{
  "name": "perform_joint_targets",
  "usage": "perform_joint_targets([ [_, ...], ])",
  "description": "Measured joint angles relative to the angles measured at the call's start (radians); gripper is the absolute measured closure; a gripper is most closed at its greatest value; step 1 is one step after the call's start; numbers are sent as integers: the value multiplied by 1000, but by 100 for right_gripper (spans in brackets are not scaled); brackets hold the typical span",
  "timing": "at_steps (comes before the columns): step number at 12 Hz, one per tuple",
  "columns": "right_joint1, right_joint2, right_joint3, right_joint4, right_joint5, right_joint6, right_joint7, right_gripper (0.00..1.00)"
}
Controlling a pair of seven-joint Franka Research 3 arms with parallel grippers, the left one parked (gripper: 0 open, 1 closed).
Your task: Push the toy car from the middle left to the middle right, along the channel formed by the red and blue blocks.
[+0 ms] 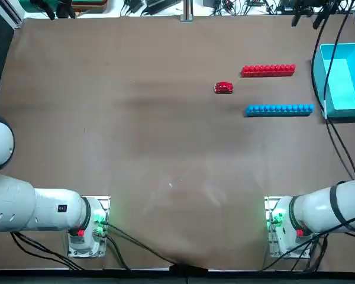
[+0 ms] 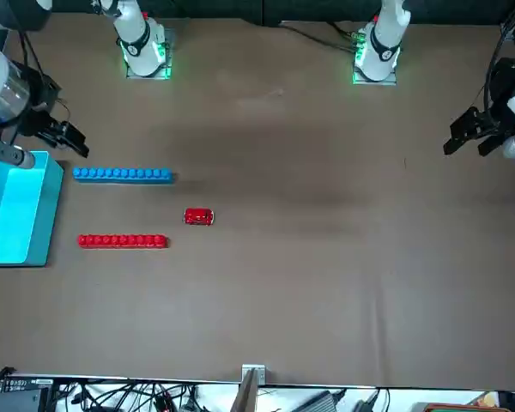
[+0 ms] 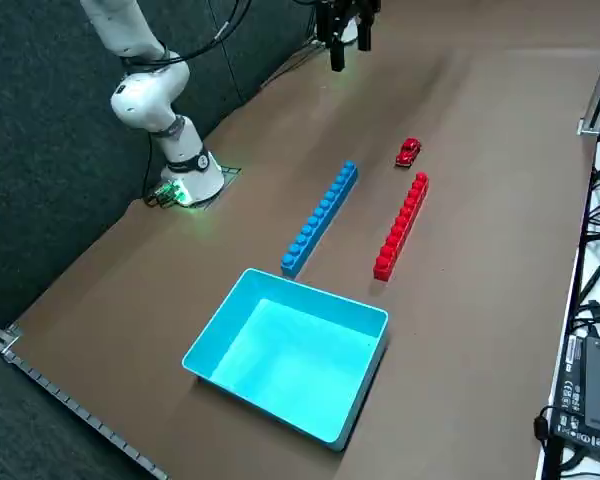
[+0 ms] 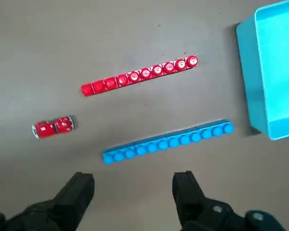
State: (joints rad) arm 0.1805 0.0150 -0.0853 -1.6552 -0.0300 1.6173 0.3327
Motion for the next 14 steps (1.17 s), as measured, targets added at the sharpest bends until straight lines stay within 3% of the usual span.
perform_joint_targets([
  [4, 52, 38, 3, -18, 3, 55, 197, 0],
  [14, 235, 238, 7, -76, 4, 314, 780, 0],
])
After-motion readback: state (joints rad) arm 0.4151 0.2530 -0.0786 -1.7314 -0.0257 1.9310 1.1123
